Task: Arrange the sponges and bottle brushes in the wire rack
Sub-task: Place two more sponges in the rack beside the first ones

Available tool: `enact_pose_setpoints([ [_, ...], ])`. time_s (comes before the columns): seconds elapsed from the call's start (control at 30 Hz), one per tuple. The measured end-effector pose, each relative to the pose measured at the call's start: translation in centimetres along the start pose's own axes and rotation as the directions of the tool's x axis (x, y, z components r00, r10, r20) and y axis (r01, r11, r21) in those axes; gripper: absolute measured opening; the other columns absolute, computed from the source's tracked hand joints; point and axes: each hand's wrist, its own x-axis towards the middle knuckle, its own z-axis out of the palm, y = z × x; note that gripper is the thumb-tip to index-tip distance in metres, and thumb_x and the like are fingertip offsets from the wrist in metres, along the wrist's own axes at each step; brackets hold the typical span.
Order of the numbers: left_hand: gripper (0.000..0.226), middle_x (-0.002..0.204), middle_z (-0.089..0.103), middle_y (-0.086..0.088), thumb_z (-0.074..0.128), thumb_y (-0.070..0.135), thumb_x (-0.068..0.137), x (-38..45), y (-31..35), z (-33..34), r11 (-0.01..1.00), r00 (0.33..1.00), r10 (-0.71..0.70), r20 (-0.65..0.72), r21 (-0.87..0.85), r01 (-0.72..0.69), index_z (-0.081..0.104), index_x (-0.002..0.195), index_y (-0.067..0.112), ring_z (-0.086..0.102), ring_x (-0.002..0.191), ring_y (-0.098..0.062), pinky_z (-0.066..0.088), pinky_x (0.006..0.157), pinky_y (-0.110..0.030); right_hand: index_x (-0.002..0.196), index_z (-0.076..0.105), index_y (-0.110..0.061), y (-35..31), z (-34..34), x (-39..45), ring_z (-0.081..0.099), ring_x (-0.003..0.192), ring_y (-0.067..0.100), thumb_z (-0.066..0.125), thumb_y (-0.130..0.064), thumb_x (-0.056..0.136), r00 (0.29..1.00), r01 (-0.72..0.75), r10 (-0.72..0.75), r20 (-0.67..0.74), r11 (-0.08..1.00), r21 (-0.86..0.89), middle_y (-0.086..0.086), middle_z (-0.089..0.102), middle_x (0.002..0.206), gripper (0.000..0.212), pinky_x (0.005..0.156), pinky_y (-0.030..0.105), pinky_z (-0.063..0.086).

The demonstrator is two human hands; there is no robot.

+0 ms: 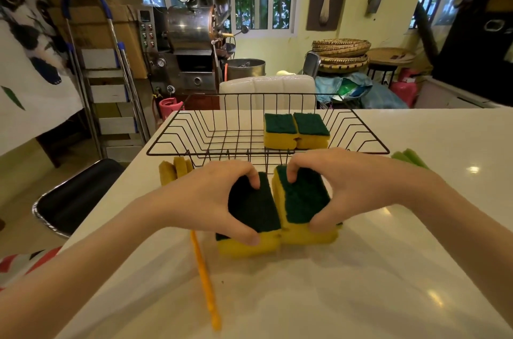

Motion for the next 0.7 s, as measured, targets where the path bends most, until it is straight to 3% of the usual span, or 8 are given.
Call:
enact_pose_setpoints([
  [0.13,0.059,0.108,0.047,0.023,0.071,0.058,0.049,0.5,0.0,-3.9,0.995,0.995,0.056,-0.078,-0.082,-0.063,0.042,0.100,0.047,0.041,0.100,0.010,0.043,0.085,-0.014,0.103,0.040,-0.047,0.0,-3.3,-0.7,0.043,0.098,-0.005,0.074,-0.044,0.060,0.988,0.086,-0.079,-0.129,0.995,0.052,-0.023,0.044,0.107,0.055,0.067,0.011,0.046],
  [0.2,0.060,0.111,0.048,0.020,0.069,0.060,0.047,1.2,-0.2,-5.9,0.993,0.993,0.065,-0.103,-0.094,-0.074,0.044,0.099,0.046,0.046,0.101,0.005,0.049,0.085,-0.018,0.103,0.041,-0.046,0.2,-5.3,-0.2,0.040,0.100,-0.013,0.075,-0.043,0.059,0.978,0.108,-0.093,-0.185,0.991,0.077,-0.024,0.044,0.108,0.055,0.066,0.002,0.042],
  [0.27,0.061,0.115,0.049,0.018,0.069,0.060,0.046,2.0,-0.7,-7.7,0.994,0.991,0.072,-0.115,-0.077,-0.081,0.044,0.100,0.045,0.048,0.103,0.001,0.051,0.085,-0.021,0.101,0.043,-0.045,0.5,-7.1,0.8,0.044,0.100,-0.009,0.075,-0.043,0.059,0.968,0.117,-0.099,-0.231,0.991,0.065,-0.021,0.046,0.109,0.053,0.066,-0.001,0.041],
  [0.37,0.061,0.119,0.049,0.012,0.073,0.056,0.047,3.7,-1.8,-9.6,0.995,0.991,0.070,-0.118,-0.057,-0.077,0.045,0.099,0.044,0.050,0.107,-0.006,0.052,0.086,-0.026,0.096,0.042,-0.044,1.1,-8.9,3.1,0.049,0.098,0.009,0.070,-0.046,0.055,0.965,0.088,-0.079,-0.250,0.996,0.025,-0.007,0.049,0.111,0.049,0.067,0.012,0.048],
  [0.47,0.060,0.116,0.049,0.008,0.078,0.049,0.049,5.7,-3.3,-10.8,0.998,0.993,0.049,-0.108,-0.035,-0.053,0.044,0.099,0.041,0.051,0.104,-0.012,0.054,0.081,-0.032,0.100,0.044,-0.041,2.2,-9.9,6.0,0.049,0.101,0.017,0.073,-0.041,0.060,0.965,0.072,-0.064,-0.256,0.997,0.019,-0.004,0.050,0.113,0.050,0.076,0.022,0.046],
  [0.57,0.056,0.114,0.048,0.007,0.079,0.042,0.055,7.7,-5.5,-11.6,1.000,0.994,0.012,-0.109,-0.010,-0.013,0.043,0.098,0.041,0.051,0.101,-0.013,0.054,0.075,-0.028,0.105,0.045,-0.034,3.5,-10.1,9.2,0.049,0.103,0.020,0.075,-0.036,0.061,0.961,0.059,-0.048,-0.271,0.998,0.032,-0.002,0.050,0.113,0.054,0.086,0.032,0.047],
  [0.7,0.059,0.111,0.048,0.005,0.079,0.038,0.057,10.7,-8.7,-11.7,0.997,0.995,-0.046,-0.090,0.055,0.051,0.042,0.102,0.036,0.051,0.093,-0.011,0.047,0.061,-0.016,0.106,0.045,-0.031,4.8,-9.8,13.1,0.048,0.095,0.018,0.076,-0.034,0.061,0.970,0.037,-0.029,-0.241,0.999,0.028,-0.004,0.047,0.105,0.055,0.074,0.024,0.045],
])
